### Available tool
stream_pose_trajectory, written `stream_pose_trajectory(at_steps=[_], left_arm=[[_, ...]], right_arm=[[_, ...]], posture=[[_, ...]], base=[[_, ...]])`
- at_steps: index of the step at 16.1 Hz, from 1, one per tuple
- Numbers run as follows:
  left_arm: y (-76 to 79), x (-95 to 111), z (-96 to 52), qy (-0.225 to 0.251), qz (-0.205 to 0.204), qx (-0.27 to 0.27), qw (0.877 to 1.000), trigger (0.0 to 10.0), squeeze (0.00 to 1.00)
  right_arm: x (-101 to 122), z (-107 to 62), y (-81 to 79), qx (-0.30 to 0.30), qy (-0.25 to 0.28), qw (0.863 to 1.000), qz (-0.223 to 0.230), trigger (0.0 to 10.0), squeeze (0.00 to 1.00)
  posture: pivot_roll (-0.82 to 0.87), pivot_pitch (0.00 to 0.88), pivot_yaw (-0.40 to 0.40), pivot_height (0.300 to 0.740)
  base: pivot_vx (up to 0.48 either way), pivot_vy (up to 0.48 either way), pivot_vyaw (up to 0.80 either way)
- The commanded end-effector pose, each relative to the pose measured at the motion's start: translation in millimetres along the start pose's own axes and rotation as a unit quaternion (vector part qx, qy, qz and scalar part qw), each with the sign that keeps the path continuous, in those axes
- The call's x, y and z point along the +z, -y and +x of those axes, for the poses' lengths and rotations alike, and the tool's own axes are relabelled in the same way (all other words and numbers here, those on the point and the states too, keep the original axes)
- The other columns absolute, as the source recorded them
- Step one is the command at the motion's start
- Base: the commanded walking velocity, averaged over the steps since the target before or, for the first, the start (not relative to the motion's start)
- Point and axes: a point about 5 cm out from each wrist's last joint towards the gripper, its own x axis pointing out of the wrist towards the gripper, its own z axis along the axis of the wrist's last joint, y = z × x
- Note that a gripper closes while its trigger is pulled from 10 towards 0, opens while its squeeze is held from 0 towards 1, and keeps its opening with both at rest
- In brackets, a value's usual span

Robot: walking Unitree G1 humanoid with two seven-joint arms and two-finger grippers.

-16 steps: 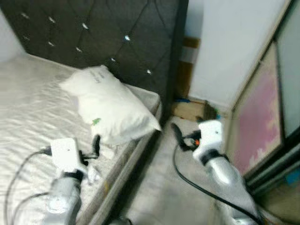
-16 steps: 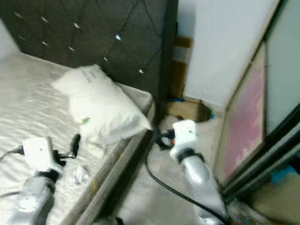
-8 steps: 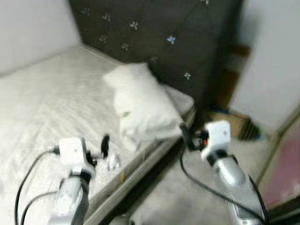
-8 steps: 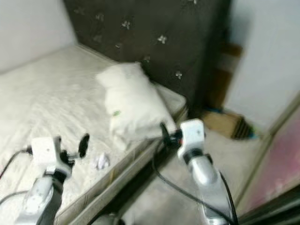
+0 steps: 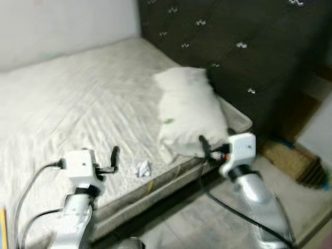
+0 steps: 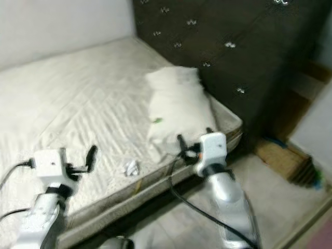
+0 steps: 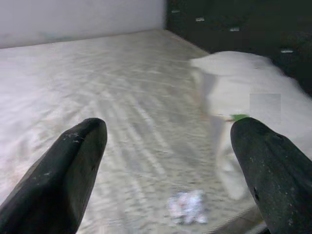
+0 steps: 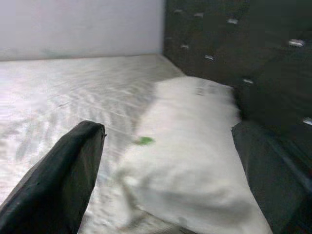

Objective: Clean up the room

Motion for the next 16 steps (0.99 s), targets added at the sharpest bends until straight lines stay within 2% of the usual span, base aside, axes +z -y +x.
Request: stream_pose_trajectory(at_steps=[1,4,6,10,12,16], left_arm=[[1.0,3.6,0.3,0.011,0.003,-0.003,1.0,10.0,0.0],[3.5,6.7,1.0,0.022,0.017,0.002,1.0,10.0,0.0],[3.5,6.4,1.6,0.023,0.009,-0.014,1.0,10.0,0.0],[0.1,5.9,1.5,0.023,0.017,0.002,1.0,10.0,0.0],[2.2,6.3,1.5,0.024,0.011,-0.019,0.999,10.0,0.0],[2.7,7.5,0.3,0.029,0.006,-0.023,0.999,10.0,0.0]], right_arm=[[-0.7,-2.0,2.4,-0.003,-0.003,1.0,-0.004,10.0,0.0],[-1.2,-1.8,2.5,-0.003,-0.003,1.0,-0.004,10.0,0.0],[-1.8,-1.4,2.8,-0.005,-0.004,1.0,-0.004,10.0,0.0],[-3.0,-1.4,4.4,-0.013,-0.006,1.0,0.001,10.0,0.0],[-2.9,-0.8,4.5,-0.016,-0.004,1.0,0.009,10.0,0.0],[-2.0,-0.7,6.1,-0.023,0.001,0.999,0.023,10.0,0.0]], posture=[[0.04,0.029,0.005,0.74],[0.04,0.024,0.004,0.74],[0.04,0.021,0.004,0.74],[0.04,0.021,0.005,0.74],[0.04,0.017,0.006,0.74],[0.04,0.021,0.007,0.74]], base=[[0.0,0.0,0.76],[0.0,0.0,0.76],[0.0,0.0,0.76],[0.0,0.0,0.76],[0.0,0.0,0.74],[0.0,0.0,0.0]])
